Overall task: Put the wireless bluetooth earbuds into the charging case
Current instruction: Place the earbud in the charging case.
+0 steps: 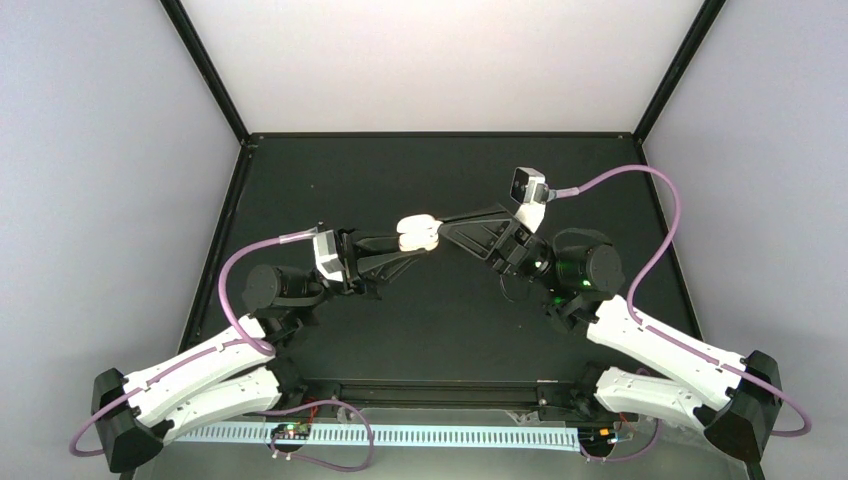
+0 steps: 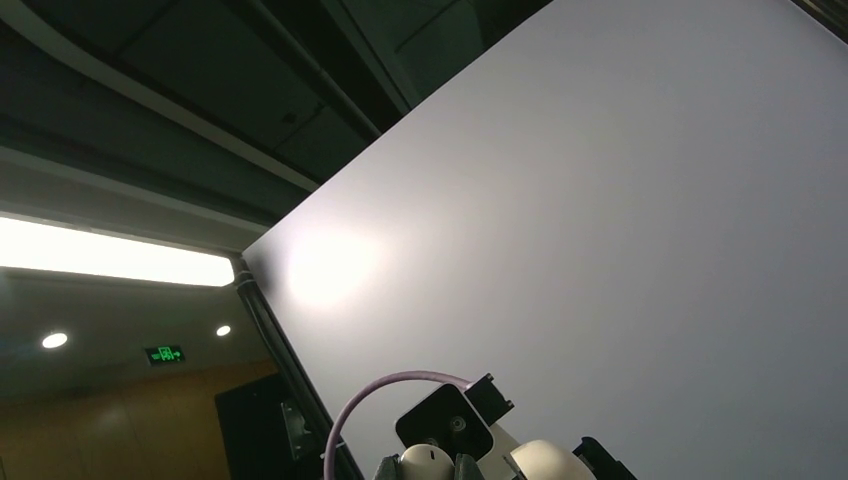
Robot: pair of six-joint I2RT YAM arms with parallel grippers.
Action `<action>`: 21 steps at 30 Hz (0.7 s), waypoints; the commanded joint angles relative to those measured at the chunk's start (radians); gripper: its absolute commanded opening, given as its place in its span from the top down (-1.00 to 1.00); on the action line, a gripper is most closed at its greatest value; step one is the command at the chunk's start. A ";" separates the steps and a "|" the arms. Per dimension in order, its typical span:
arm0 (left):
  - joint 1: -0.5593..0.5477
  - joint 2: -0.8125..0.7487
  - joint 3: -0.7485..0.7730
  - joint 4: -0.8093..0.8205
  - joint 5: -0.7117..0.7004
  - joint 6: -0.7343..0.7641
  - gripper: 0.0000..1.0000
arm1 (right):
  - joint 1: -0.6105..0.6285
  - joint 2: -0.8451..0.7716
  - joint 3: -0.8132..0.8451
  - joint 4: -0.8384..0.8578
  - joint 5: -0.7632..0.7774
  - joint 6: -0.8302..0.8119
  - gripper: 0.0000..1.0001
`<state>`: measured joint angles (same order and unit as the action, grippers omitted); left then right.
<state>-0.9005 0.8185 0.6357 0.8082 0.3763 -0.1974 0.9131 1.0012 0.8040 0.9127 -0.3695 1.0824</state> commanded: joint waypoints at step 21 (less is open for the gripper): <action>-0.029 -0.025 0.038 0.015 -0.012 0.015 0.97 | 0.007 0.005 -0.024 0.003 0.029 -0.011 0.98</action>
<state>-0.9203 0.8043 0.6357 0.7982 0.3691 -0.1970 0.9150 1.0069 0.7895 0.9039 -0.3580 1.0798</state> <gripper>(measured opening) 0.199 0.056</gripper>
